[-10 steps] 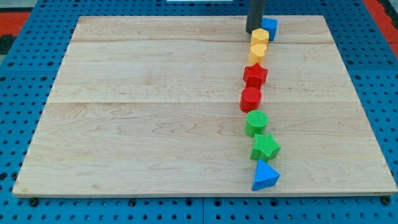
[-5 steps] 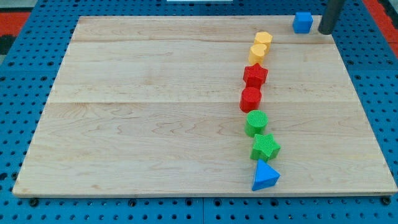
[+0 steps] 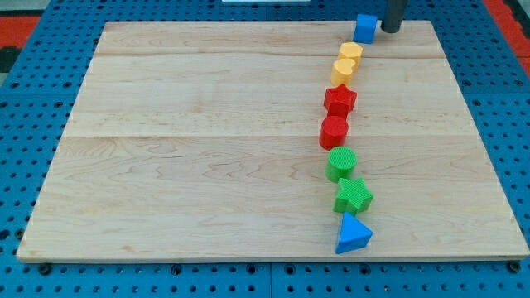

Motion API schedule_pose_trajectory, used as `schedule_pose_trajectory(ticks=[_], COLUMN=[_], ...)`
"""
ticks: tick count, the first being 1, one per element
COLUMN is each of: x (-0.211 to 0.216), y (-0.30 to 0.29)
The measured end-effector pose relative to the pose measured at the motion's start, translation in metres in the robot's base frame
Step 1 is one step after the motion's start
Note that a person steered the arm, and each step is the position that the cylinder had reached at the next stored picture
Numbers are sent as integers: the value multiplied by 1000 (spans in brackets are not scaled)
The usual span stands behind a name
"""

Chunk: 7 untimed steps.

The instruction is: Push the blue cube to the top yellow hexagon

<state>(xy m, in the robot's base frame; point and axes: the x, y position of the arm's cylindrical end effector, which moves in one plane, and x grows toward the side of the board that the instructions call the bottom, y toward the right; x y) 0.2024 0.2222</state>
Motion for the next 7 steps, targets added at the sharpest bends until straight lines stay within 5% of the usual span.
schedule_pose_trajectory(ticks=[7], x=[-7], y=[-17])
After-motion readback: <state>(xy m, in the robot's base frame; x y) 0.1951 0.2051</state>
